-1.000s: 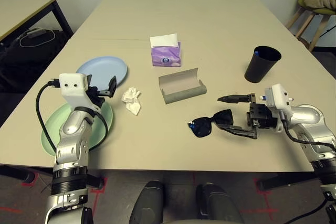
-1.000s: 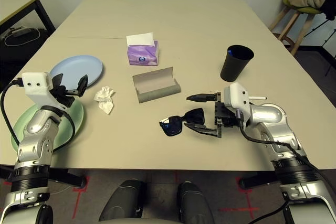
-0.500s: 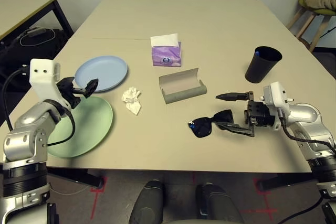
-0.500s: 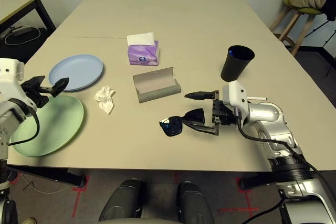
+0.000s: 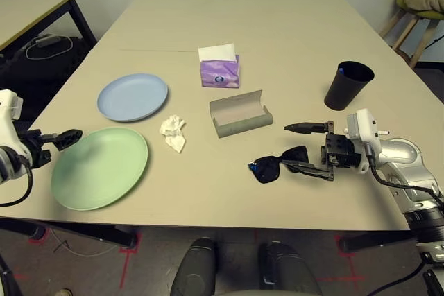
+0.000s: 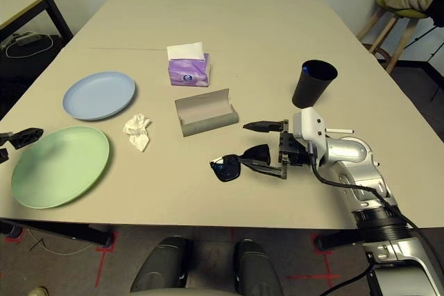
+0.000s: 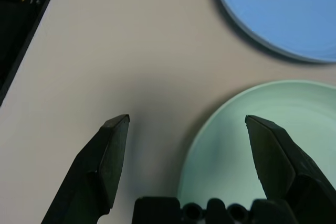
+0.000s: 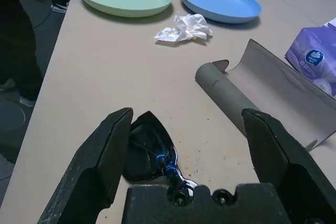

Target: Organize and tidy the items on the table.

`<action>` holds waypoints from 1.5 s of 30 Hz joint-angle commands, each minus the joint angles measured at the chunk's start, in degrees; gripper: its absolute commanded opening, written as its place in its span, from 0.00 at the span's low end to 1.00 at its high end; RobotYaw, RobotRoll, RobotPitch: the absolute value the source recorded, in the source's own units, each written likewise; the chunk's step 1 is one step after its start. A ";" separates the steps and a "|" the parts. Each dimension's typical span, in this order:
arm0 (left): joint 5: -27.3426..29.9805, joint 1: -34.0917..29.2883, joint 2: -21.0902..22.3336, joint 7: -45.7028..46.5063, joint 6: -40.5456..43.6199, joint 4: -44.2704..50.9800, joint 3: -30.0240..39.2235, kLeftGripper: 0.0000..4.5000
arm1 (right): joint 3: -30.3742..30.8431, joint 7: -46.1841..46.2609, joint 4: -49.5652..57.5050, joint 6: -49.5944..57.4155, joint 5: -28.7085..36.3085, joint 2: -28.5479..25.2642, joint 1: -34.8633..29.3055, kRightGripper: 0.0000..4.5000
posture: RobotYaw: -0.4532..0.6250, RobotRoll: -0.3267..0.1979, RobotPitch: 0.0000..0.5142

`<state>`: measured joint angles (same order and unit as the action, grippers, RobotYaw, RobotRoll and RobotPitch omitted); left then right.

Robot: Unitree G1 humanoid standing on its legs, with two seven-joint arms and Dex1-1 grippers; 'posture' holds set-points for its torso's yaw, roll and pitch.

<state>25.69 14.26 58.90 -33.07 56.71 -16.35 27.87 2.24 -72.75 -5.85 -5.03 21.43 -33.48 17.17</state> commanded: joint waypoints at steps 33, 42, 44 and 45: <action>-3.20 -2.37 0.83 -5.86 1.72 -2.06 -4.94 0.01 | 0.32 2.79 3.75 2.07 0.46 0.75 -0.74 1.00 | 0.60 0.62 0.16; -0.69 -0.14 -0.08 -6.09 6.70 0.23 -3.42 0.01 | 0.29 2.96 3.70 2.10 0.42 0.90 -0.72 1.00 | 0.60 0.62 0.16; -0.09 0.35 -0.80 -5.34 7.92 0.88 -2.49 0.01 | 0.29 2.95 3.52 2.08 0.43 0.93 -0.56 1.00 | 0.60 0.62 0.16; 0.18 0.65 -1.23 -4.87 8.55 1.40 -2.04 0.01 | 0.28 2.93 3.43 2.10 0.44 0.93 -0.44 1.00 | 0.60 0.62 0.16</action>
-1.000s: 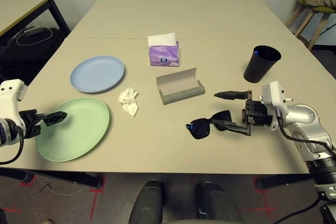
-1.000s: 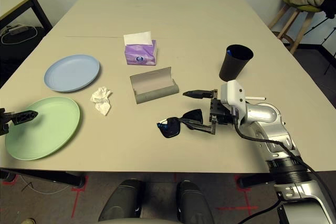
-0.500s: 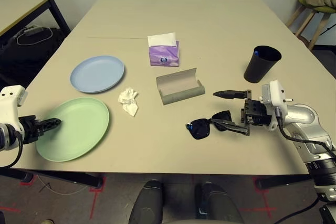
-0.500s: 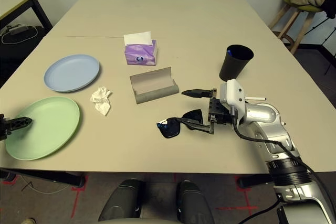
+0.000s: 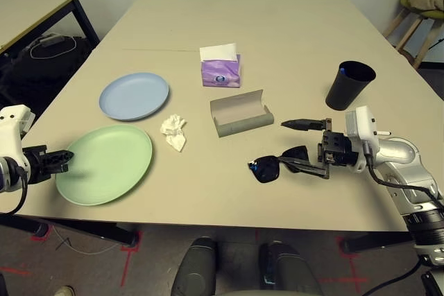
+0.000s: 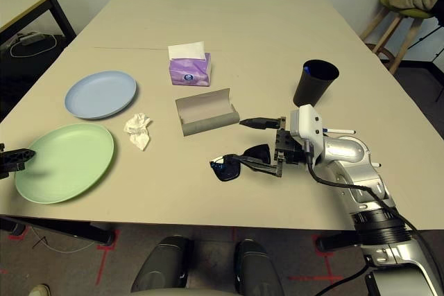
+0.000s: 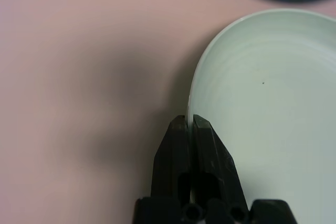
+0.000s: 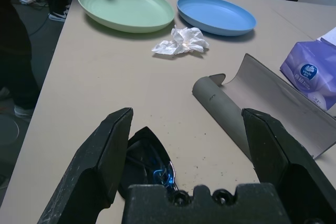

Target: Organize and tidy the items on the table.

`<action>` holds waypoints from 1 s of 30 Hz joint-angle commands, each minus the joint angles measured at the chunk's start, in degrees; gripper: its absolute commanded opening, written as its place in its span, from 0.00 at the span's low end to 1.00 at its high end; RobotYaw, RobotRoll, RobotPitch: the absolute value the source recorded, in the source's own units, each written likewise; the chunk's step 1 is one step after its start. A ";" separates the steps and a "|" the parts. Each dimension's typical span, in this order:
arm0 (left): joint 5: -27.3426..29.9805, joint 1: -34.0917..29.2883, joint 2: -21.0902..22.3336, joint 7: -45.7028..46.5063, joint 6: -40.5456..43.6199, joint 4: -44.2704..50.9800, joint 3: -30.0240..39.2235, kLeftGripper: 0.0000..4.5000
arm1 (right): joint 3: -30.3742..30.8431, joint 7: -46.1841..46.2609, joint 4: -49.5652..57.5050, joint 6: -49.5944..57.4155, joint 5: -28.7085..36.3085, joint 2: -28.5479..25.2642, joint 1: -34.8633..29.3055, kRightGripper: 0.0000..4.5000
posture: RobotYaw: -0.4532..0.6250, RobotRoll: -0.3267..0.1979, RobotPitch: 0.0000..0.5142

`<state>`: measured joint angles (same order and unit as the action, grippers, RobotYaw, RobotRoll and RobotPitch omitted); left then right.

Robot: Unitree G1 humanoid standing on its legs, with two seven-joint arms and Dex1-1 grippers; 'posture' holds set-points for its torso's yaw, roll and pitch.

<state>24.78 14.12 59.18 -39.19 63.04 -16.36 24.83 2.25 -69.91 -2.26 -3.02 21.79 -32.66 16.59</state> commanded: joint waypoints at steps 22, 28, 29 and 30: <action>7.15 15.27 -15.51 16.50 15.34 11.05 15.79 0.01 | -0.48 1.82 0.97 5.04 2.39 0.75 2.29 1.00 | 0.61 0.62 0.15; 5.22 21.28 -20.44 24.04 12.62 7.61 17.43 0.01 | -0.65 2.76 0.94 5.91 2.46 0.97 2.17 1.00 | 0.61 0.62 0.15; 4.87 22.16 -21.21 25.23 11.93 6.93 17.19 0.01 | -0.58 3.27 0.91 6.22 2.06 0.87 2.17 1.00 | 0.61 0.62 0.15; 4.38 22.81 -21.95 26.25 11.05 6.29 16.48 0.01 | -0.65 3.83 0.84 6.34 1.84 0.97 2.18 1.00 | 0.61 0.62 0.15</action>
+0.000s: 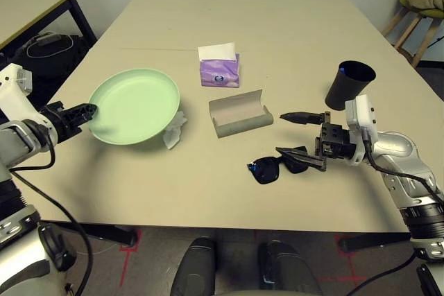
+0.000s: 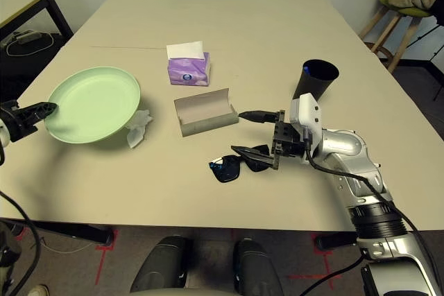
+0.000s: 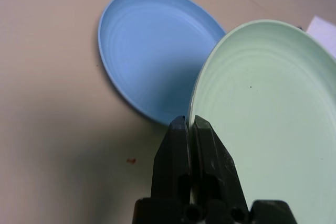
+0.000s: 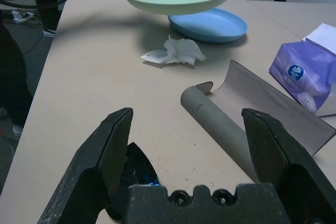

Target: Organize and tidy the items on the table.

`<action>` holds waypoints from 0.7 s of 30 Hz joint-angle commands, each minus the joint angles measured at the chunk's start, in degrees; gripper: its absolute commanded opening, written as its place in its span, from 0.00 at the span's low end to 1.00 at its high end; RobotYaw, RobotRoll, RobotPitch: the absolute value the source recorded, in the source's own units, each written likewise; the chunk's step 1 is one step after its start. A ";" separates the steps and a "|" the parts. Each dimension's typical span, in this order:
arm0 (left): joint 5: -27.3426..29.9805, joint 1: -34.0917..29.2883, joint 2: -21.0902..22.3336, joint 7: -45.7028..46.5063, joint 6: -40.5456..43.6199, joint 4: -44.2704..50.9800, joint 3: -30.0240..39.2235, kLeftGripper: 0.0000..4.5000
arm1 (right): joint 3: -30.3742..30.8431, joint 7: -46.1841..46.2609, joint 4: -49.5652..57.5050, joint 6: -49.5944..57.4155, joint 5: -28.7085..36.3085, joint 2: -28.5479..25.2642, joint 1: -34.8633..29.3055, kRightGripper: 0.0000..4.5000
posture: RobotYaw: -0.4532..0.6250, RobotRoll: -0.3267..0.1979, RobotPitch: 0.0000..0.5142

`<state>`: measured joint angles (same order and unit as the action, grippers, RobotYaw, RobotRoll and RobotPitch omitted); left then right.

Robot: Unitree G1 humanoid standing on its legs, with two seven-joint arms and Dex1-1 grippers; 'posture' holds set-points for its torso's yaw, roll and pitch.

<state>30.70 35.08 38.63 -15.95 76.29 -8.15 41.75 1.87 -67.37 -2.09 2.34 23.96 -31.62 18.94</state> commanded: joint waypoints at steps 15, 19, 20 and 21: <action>-8.81 10.91 -5.33 16.59 -19.65 -20.62 -5.35 0.01 | -1.41 5.85 3.32 8.67 3.45 1.54 0.67 1.00 | 0.60 0.62 0.15; -8.18 15.10 -5.40 20.37 -24.71 -26.52 -3.58 0.01 | -1.31 5.74 3.33 8.06 3.18 1.75 -0.01 1.00 | 0.60 0.62 0.15; -8.05 16.06 -5.47 21.42 -25.93 -27.88 -3.11 0.01 | -1.23 5.72 3.37 7.96 3.10 1.79 -0.17 1.00 | 0.60 0.62 0.15; -7.94 16.76 -5.46 22.14 -26.88 -29.00 -2.87 0.01 | -1.16 5.71 3.34 7.90 3.04 1.84 -0.21 1.00 | 0.60 0.62 0.15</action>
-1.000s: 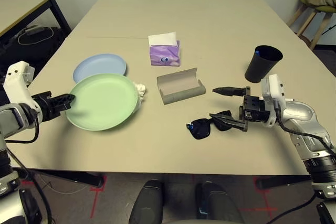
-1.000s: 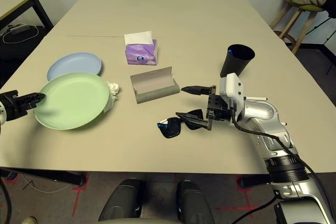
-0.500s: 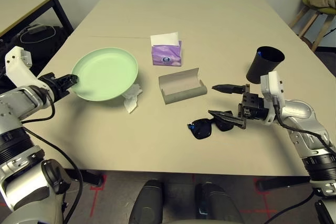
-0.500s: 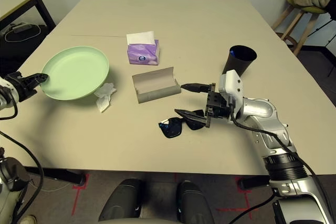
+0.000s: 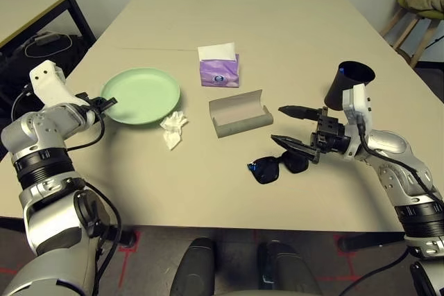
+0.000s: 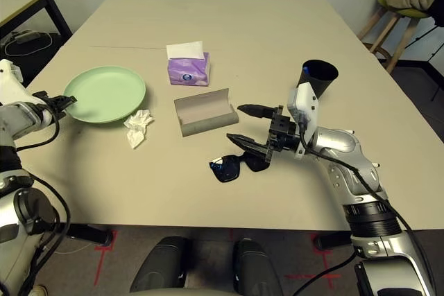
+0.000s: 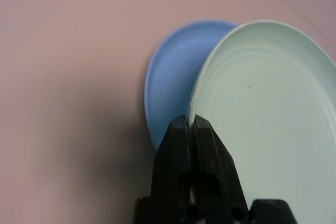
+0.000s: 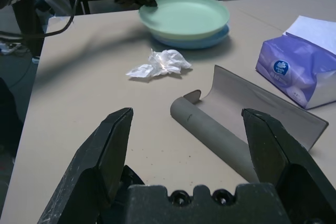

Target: Organize and tidy the items on the table.

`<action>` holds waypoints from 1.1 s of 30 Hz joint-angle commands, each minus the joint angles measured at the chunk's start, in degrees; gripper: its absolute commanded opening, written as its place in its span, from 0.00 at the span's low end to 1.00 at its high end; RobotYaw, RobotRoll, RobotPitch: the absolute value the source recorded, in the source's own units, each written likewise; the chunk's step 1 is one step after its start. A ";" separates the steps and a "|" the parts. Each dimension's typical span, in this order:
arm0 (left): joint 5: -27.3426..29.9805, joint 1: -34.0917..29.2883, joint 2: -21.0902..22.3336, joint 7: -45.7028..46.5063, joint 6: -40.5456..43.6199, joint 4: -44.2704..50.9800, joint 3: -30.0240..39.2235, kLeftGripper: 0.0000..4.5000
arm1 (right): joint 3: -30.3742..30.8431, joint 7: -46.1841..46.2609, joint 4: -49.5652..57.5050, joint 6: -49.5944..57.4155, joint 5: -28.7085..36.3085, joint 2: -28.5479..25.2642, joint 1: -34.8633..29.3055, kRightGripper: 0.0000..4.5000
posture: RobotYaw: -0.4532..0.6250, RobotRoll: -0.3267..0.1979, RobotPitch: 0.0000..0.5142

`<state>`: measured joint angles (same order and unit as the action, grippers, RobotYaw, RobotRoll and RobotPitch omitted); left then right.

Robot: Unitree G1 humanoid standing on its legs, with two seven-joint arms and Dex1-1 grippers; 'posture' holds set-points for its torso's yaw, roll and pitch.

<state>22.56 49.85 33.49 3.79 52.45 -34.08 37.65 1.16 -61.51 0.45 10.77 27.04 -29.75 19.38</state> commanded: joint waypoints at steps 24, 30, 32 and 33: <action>-0.09 3.98 -1.23 1.74 -12.20 -11.47 -5.51 0.78 | -0.30 -0.14 0.80 -1.84 -0.60 -0.10 -1.39 1.00 | 0.60 0.62 0.14; -0.43 -3.45 0.72 -13.30 -7.94 1.96 -16.02 0.99 | -0.27 0.62 1.08 -1.29 -0.49 0.24 -0.69 1.00 | 0.60 0.62 0.14; -0.46 -8.32 2.16 -21.49 -11.03 9.61 -20.17 0.99 | -0.30 1.22 1.12 -0.77 -0.34 0.55 -0.17 1.00 | 0.60 0.62 0.14; 0.22 -10.75 2.68 -25.68 -12.27 13.29 -21.53 0.99 | -0.29 1.37 1.08 -0.63 -0.27 0.64 -0.01 1.00 | 0.60 0.62 0.14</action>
<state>22.37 41.46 35.26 -15.20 42.08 -26.36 19.00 1.26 -60.52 0.94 9.51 26.76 -29.18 19.14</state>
